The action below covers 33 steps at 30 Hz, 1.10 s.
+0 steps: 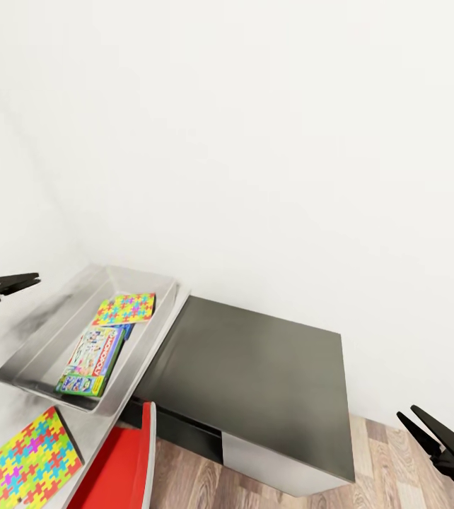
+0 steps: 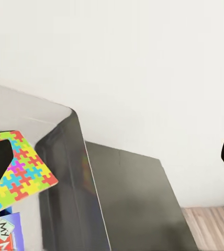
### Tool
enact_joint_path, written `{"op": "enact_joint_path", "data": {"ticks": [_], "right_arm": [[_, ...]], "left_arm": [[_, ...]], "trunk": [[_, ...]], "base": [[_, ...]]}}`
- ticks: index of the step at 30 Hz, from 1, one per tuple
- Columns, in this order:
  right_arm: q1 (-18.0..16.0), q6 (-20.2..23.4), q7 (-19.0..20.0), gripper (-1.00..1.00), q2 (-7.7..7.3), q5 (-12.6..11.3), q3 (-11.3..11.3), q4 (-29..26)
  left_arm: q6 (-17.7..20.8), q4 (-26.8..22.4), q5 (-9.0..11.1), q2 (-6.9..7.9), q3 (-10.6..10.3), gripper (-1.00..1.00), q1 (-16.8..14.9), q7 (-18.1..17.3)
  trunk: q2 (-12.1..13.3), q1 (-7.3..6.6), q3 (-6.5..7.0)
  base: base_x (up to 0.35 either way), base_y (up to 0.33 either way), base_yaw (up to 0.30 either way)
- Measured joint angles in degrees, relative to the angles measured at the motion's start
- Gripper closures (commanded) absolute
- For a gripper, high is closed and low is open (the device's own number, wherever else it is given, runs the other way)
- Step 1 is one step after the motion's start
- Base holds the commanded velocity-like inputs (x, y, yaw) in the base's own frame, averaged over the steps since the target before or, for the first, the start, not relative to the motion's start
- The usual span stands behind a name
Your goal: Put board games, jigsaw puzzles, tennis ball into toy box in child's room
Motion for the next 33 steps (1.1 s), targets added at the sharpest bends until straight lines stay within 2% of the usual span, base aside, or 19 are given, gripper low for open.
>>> {"op": "enact_joint_path", "data": {"ticks": [3, 6, 10, 14, 18, 22, 29, 33], "right_arm": [[0.00, 0.00, 0.02, -1.00, 0.01, -0.01, 0.00, -0.02], [0.01, 0.00, 0.02, -1.00, 0.01, -0.01, 0.01, -0.09], [0.01, 0.00, 0.00, -1.00, 0.01, -0.02, 0.01, -0.08], [0.01, 0.00, 0.04, -1.00, 0.01, -0.02, -0.01, -0.02], [0.01, 0.00, 0.06, -1.00, 0.01, 0.04, -0.01, 0.11], [-0.04, -0.05, 0.11, -1.00, 0.02, 0.04, -0.03, 0.33], [-0.07, -0.24, 0.15, -1.00, 0.08, 0.10, 0.00, 0.47], [-0.08, -0.34, 0.21, -1.00, 0.14, 0.30, 0.03, 0.53]], "left_arm": [[-0.05, 1.29, 0.10, 1.28, 0.56, -1.00, 0.86, -2.96], [-0.07, 2.82, 0.20, 2.21, 0.91, -1.00, 2.48, -2.98], [-0.08, 3.58, 0.27, 2.56, 1.05, -1.00, 4.69, -2.98], [-0.09, 4.02, 0.47, 2.75, 1.16, -1.00, 8.35, -2.98], [-0.14, 4.14, 1.51, 2.68, 1.18, -1.00, 11.38, -2.98], [-0.18, 3.77, 4.06, 2.67, 1.21, -1.00, 14.14, -2.99], [0.21, 1.62, 11.72, 2.89, 1.21, -1.00, 17.85, -2.99], [0.33, 0.89, 14.39, 2.90, 1.14, -1.00, 18.92, -2.99]], "trunk": [[0.00, 0.00, 0.28], [0.00, 0.00, 0.56], [0.01, 0.00, 0.93], [0.01, 0.00, 1.30], [0.01, 0.00, 1.67], [0.01, 0.00, 2.04], [0.01, 0.00, 2.69], [0.01, 0.01, 2.95]], "base": [[0.000, 0.000, 0.000], [0.000, 0.000, 0.000], [0.000, 0.000, 0.000], [0.000, 0.000, 0.009], [0.000, 0.000, 0.038], [0.000, 0.000, 0.054], [0.000, 0.000, 0.062], [-0.023, 0.000, 0.048]]}}
